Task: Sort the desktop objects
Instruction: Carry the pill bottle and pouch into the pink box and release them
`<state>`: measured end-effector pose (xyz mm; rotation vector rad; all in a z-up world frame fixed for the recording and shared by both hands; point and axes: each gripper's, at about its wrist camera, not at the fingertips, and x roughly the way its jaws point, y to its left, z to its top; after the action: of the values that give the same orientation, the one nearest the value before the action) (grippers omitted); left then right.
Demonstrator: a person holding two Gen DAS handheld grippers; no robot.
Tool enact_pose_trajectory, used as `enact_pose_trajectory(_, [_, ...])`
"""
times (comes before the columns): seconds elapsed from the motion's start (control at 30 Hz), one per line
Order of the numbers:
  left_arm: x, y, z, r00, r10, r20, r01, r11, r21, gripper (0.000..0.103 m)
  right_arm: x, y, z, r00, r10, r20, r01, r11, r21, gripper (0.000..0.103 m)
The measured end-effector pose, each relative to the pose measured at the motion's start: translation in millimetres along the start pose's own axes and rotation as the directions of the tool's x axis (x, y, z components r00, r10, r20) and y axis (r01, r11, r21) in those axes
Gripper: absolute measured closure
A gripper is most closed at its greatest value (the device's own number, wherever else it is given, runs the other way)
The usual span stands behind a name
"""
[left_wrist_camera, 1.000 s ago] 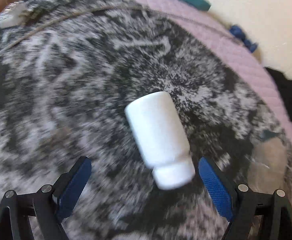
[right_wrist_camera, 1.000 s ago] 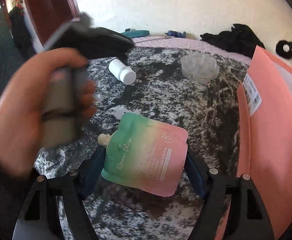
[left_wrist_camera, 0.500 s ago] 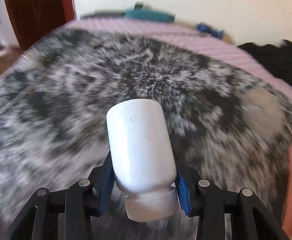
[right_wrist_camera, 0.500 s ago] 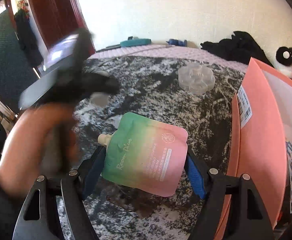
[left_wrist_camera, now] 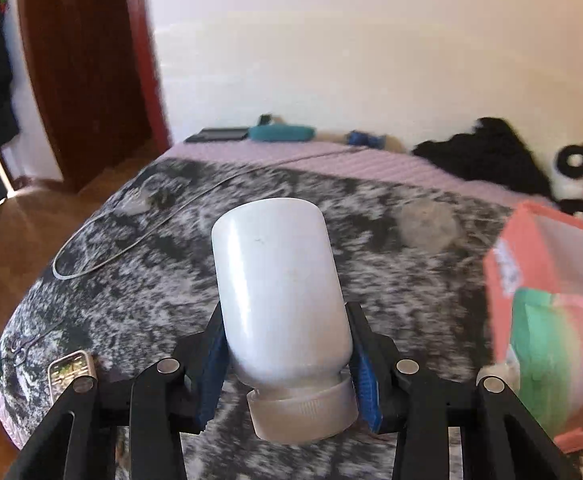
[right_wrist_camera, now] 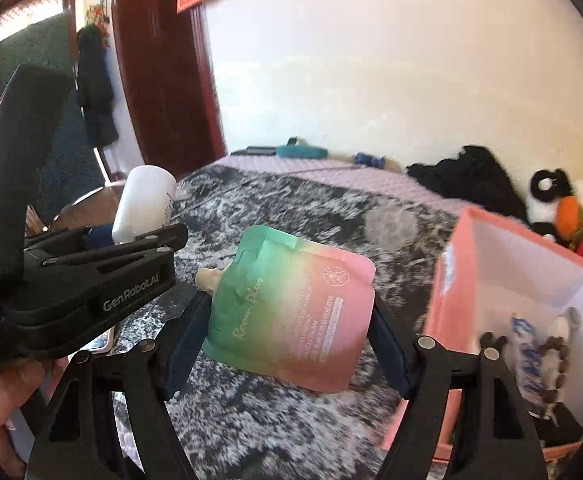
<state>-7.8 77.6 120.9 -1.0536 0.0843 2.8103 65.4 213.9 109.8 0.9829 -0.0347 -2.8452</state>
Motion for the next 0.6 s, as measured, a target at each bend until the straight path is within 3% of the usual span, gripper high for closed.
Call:
enact_pose_trajectory(0.17, [-32, -57, 8, 0.996, -0.083, 0.039, 0.081, 0.995, 0.052, 0.057, -52, -39, -2, 0.992, -0.101, 0.070, 0.099, 0.995, 0.030, 0.025])
enact_pose_trajectory(0.3, [-52, -115, 18, 0.982, -0.179, 0.056, 0.173, 0.980, 0.100, 0.057, -92, -86, -6, 0.978, -0.178, 0.108, 0.166, 0.980, 0.108, 0.025])
enact_pose_trajectory(0.6, [-67, -224, 34, 0.943, -0.324, 0.071, 0.306, 0.932, 0.194, 0.056, -154, -202, -20, 0.922, -0.362, 0.136, 0.303, 0.895, 0.329, 0.025])
